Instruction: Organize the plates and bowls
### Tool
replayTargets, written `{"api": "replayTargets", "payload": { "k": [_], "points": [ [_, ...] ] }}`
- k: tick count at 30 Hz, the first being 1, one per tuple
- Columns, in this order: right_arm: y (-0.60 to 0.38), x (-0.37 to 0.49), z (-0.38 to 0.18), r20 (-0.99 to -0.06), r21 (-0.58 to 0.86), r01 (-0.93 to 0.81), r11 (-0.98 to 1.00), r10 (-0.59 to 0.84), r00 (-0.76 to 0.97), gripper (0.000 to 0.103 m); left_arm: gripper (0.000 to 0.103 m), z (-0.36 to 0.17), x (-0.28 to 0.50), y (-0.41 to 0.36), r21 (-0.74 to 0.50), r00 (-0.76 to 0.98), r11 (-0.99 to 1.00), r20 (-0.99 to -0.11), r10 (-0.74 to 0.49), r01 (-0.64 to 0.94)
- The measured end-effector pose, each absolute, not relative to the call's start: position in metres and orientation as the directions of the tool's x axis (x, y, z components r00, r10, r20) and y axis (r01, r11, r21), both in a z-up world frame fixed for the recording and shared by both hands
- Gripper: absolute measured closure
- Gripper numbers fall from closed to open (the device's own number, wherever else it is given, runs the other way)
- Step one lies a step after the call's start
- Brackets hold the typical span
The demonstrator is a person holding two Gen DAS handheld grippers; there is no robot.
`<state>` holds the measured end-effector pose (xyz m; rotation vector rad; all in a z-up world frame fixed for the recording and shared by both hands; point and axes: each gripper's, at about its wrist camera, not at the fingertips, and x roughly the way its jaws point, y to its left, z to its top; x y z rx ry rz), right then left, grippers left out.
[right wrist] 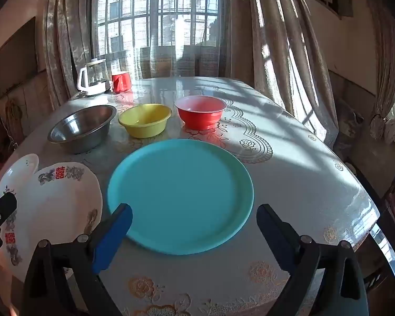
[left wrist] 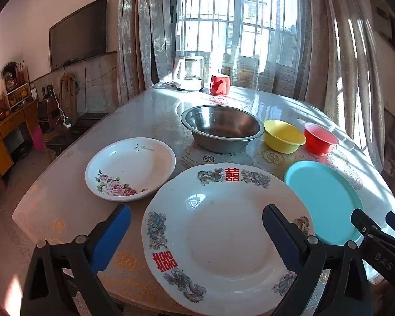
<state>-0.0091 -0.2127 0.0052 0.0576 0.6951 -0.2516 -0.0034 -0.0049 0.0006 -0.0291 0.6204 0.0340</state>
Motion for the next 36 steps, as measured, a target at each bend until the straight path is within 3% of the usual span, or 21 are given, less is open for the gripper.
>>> {"api": "replayTargets", "payload": {
  "k": [10, 36],
  "points": [
    [-0.209, -0.01, 0.008, -0.589, -0.012, 0.179, 0.984, -0.151, 0.794, 0.006, 0.002, -0.002, 0.001, 0.007, -0.005, 0.798, 0.998, -0.601, 0.046, -0.062],
    [-0.213, -0.007, 0.001, -0.59, 0.053, 0.173, 0.983, -0.109, 0.8, 0.006, 0.001, -0.007, 0.006, -0.002, 0.018, 0.784, 0.999, -0.62, 0.042, -0.039]
  ]
}}
